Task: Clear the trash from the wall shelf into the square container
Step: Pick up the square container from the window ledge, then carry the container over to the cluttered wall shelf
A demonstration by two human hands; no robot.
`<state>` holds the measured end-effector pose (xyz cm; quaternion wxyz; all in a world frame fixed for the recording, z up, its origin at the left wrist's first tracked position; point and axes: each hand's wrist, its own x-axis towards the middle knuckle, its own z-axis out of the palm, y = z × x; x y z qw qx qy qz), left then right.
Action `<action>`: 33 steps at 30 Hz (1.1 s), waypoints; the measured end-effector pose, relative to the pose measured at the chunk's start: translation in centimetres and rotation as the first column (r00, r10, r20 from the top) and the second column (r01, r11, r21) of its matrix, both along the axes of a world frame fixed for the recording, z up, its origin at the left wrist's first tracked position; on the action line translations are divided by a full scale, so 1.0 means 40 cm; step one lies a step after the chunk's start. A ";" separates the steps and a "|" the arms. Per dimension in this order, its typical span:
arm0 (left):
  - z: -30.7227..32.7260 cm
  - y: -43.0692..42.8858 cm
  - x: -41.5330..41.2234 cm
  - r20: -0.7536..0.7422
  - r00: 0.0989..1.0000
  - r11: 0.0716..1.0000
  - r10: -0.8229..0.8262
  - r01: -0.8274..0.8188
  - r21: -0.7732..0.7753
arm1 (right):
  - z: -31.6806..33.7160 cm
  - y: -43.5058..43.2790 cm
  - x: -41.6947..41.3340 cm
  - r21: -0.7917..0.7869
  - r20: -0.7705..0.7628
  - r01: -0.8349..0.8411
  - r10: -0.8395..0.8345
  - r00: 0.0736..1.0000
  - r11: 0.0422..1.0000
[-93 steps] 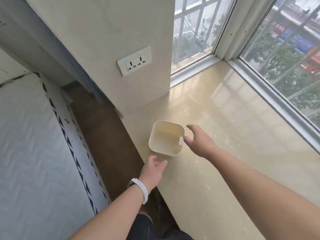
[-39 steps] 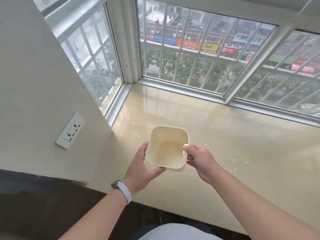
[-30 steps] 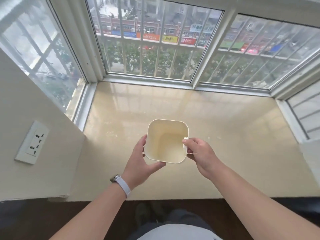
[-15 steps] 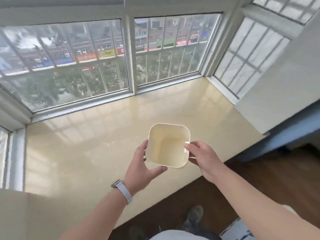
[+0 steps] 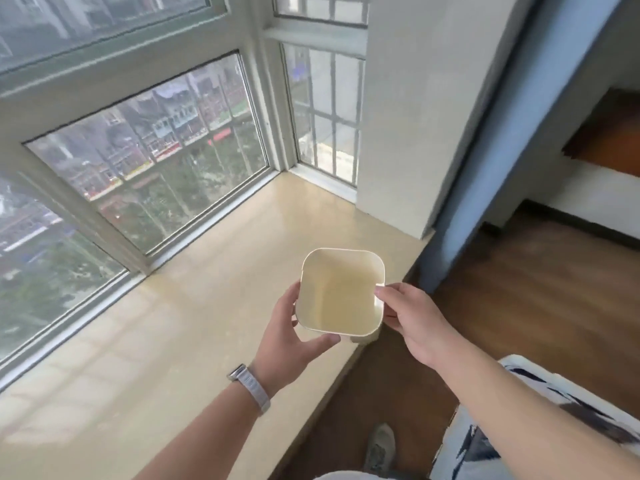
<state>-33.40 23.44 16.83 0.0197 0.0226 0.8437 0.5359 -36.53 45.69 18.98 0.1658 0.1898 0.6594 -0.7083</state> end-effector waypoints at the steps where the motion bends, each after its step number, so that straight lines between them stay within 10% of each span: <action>1: 0.003 0.047 -0.033 -0.003 1.000 1.000 -0.025 0.025 -0.007 | -0.004 0.048 -0.020 -0.008 -0.001 0.025 -0.025 1.000 1.000; 18: 0.046 0.701 -0.369 -0.077 0.866 0.869 -0.494 0.493 -0.028 | -0.002 0.655 -0.110 -0.074 0.011 0.499 -0.500 0.866 0.863; 33: -0.009 1.146 -0.766 -0.064 0.625 0.620 -0.778 0.780 0.080 | 0.009 0.984 -0.319 -0.042 0.052 0.822 -0.820 0.570 0.568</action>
